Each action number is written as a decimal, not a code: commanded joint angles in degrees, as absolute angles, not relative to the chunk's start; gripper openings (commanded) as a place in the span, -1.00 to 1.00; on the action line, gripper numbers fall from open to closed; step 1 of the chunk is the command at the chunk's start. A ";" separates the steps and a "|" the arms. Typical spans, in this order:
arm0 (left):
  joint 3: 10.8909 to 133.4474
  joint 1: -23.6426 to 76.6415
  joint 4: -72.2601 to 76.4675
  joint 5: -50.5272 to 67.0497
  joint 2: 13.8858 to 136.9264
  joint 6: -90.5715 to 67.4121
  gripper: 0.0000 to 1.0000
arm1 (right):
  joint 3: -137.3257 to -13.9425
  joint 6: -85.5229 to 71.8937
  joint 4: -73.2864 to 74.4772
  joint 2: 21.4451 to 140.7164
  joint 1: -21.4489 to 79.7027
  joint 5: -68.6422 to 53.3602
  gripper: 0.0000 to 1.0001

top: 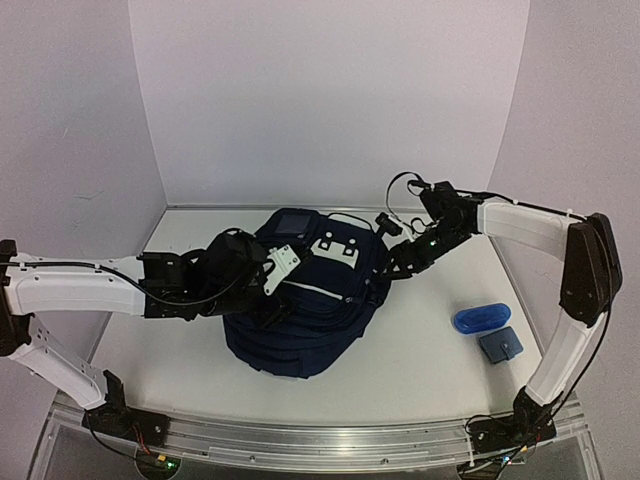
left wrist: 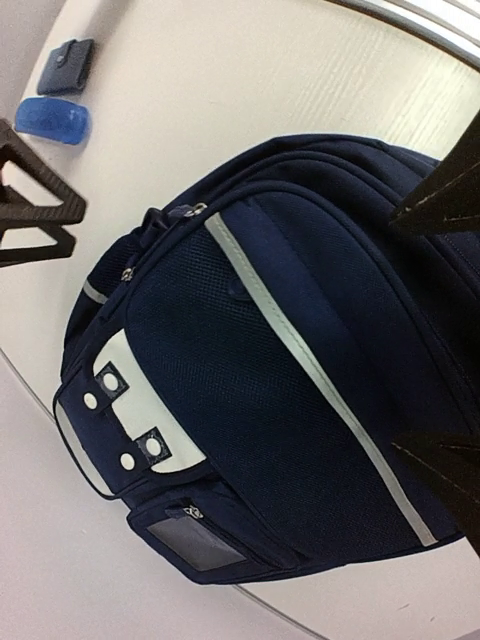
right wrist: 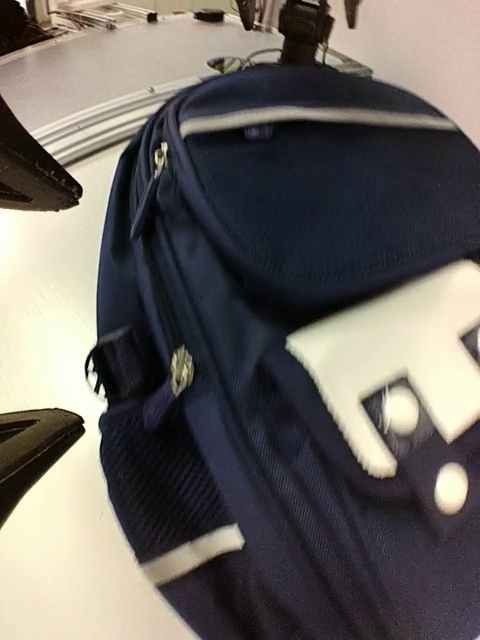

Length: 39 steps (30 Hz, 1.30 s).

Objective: Pack the student bag
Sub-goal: Zip the student bag at the center of the board, then unzip the student bag at the center of the board.

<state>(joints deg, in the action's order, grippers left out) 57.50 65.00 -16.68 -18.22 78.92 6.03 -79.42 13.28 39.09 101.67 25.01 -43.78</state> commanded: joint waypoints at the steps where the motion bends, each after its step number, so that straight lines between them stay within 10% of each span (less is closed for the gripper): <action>1: 60.59 63.23 -15.31 -14.75 77.68 -1.46 0.40 | -79.61 18.08 39.65 98.65 29.55 -46.90 0.35; 21: 58.48 60.12 -18.98 -13.48 80.15 0.57 0.50 | -77.88 30.81 36.38 104.05 40.40 -35.08 0.05; 33: 55.04 60.37 -15.05 -12.17 82.58 6.17 0.38 | -75.41 25.51 33.35 101.44 42.09 -31.59 -0.99; 39: 54.29 60.88 -13.38 -12.30 83.44 7.76 0.26 | -74.88 20.42 32.69 99.04 42.57 -32.57 -1.00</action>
